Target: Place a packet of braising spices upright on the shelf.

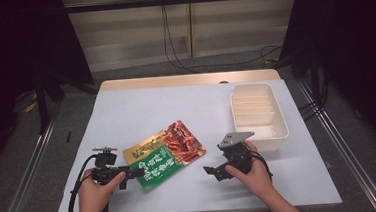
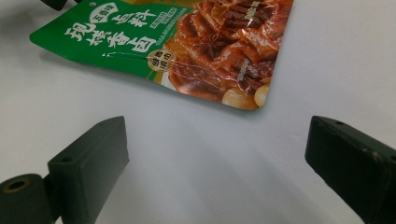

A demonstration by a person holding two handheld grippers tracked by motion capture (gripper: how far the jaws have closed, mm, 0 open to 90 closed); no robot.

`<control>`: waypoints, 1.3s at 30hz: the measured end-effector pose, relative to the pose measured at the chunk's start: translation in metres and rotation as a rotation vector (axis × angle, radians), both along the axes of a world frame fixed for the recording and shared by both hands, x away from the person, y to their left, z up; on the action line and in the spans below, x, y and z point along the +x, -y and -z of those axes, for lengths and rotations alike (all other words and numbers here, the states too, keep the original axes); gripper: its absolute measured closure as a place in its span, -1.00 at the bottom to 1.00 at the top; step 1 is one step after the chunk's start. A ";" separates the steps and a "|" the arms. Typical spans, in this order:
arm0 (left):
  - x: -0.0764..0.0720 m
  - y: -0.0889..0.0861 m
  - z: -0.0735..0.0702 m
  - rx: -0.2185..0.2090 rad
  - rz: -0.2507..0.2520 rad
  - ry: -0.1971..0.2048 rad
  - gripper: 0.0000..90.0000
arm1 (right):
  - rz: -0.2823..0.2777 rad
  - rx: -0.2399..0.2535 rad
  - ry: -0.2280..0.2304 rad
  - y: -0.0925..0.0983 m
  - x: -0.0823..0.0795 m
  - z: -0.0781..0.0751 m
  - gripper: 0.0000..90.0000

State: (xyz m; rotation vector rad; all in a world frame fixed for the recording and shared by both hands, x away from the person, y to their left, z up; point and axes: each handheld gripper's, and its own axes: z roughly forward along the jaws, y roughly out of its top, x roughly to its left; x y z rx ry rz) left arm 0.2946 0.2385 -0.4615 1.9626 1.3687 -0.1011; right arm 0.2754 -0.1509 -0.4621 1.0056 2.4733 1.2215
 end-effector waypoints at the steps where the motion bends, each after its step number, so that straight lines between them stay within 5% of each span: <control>1: -0.001 0.000 0.000 -0.001 0.002 0.000 -0.37 | 0.002 -0.002 0.001 0.000 0.000 0.000 -0.88; 13: -0.002 0.003 0.004 -0.003 -0.003 -0.011 -0.28 | -0.006 0.006 0.000 -0.002 0.000 0.000 -0.88; 18: -0.002 0.010 0.007 -0.033 -0.003 -0.004 -0.08 | -0.016 0.010 0.005 -0.003 -0.001 -0.001 -0.88; 29: -0.002 0.020 0.000 -0.061 0.010 0.009 0.71 | -0.013 0.022 0.007 -0.003 -0.001 -0.001 -0.88; 39: 0.010 0.024 -0.029 0.000 0.032 0.028 1.00 | -0.011 0.029 0.003 -0.001 0.000 -0.001 -0.88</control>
